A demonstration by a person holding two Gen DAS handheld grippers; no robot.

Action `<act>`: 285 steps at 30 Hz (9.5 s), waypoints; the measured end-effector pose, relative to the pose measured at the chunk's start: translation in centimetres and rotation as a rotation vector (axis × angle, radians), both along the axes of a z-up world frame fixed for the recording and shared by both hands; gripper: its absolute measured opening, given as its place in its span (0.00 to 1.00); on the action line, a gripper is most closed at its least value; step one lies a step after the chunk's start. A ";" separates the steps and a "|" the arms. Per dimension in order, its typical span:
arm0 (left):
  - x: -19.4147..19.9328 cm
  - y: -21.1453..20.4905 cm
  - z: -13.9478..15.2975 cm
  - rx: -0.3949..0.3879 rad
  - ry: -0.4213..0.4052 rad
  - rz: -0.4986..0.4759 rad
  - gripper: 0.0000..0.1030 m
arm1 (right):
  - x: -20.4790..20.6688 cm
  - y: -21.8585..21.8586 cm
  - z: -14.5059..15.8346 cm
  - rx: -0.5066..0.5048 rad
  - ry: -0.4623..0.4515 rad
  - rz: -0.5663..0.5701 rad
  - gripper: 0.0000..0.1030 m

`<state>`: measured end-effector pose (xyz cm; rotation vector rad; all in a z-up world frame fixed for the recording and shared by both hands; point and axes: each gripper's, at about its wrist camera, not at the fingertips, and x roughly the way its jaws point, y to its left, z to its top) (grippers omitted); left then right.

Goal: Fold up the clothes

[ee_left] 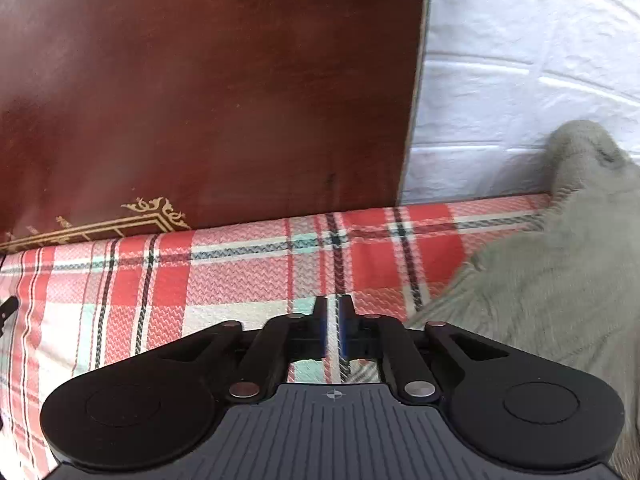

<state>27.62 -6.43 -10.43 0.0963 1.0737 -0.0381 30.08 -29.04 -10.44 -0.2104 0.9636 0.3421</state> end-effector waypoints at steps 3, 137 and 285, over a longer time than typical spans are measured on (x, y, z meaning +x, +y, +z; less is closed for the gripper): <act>-0.1 -0.5 0.5 -0.027 -0.004 -0.047 0.31 | -0.4 -0.5 1.2 0.045 -0.013 0.008 0.38; -21.8 3.5 5.1 -0.033 0.014 0.219 0.51 | -22.9 -24.3 1.9 0.284 0.143 -0.198 0.52; -34.3 -3.1 0.4 -0.271 0.077 0.311 0.01 | -31.0 -22.5 0.0 0.252 0.183 -0.168 0.55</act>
